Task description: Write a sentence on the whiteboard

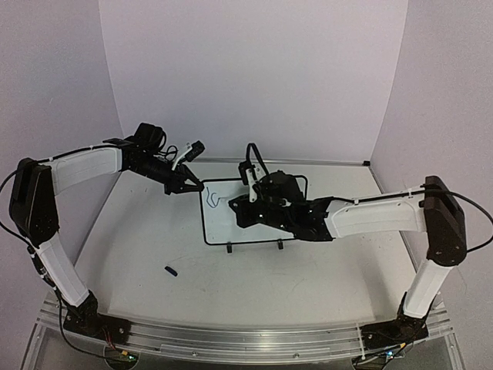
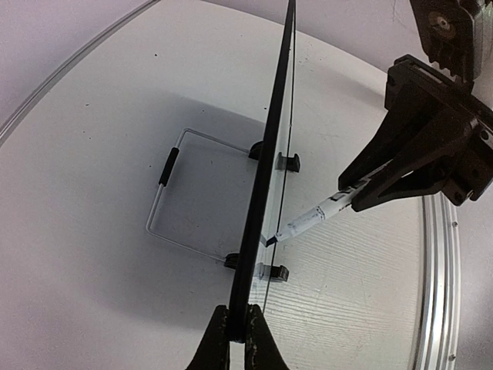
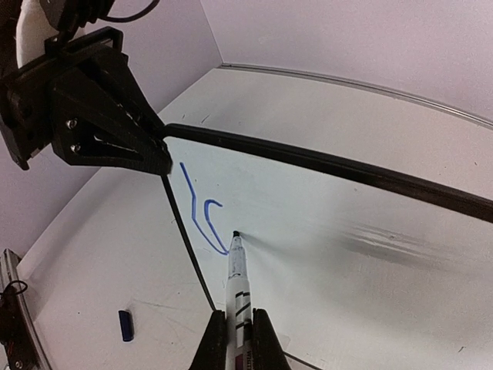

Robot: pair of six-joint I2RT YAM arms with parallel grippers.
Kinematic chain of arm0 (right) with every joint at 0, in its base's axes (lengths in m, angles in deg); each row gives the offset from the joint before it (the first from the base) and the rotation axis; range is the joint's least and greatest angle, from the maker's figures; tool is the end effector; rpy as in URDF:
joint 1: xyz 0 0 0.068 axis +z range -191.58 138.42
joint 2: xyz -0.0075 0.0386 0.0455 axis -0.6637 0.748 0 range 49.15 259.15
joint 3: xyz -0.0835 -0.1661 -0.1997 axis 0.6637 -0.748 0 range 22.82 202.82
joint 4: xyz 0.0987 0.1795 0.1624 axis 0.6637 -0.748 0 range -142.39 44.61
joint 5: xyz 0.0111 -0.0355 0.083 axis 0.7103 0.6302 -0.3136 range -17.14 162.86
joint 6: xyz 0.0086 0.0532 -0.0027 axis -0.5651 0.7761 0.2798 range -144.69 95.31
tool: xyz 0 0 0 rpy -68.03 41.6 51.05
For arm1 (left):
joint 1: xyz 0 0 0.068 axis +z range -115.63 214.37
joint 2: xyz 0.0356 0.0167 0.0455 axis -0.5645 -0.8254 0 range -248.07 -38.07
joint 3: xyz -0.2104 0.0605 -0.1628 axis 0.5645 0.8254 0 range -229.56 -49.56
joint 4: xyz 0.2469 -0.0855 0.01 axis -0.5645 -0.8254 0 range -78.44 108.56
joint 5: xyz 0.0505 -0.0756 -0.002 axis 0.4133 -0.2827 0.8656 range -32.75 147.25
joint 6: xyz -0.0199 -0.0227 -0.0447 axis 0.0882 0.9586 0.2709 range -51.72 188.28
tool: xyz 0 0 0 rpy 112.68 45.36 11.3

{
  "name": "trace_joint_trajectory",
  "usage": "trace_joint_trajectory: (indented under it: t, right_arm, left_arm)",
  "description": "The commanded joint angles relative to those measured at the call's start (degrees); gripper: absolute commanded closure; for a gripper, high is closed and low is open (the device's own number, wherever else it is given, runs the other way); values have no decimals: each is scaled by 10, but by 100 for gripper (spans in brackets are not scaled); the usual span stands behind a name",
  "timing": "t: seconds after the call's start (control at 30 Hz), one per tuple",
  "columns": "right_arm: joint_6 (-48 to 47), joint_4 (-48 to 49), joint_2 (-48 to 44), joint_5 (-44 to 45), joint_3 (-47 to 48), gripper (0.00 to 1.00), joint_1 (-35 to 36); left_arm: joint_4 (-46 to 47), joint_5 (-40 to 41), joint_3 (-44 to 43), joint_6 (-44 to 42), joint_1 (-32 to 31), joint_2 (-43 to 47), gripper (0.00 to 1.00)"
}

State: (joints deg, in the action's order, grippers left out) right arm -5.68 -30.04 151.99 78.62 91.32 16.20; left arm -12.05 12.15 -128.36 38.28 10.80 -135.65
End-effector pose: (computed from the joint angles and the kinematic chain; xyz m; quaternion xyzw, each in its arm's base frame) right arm 0.2262 0.3520 0.2466 -0.2424 0.7766 0.3282 0.4800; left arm 0.3296 -0.1714 0.2779 0.5091 0.7132 -0.3411 0.3402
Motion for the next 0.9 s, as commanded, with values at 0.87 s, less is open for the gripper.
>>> trace_joint_trajectory:
  t: [0.87]
  right_arm:
    - [-11, 45, -53, -20, -24, 100, -5]
  left_arm:
    - [-4, 45, -1, -15, 2, 10, 100]
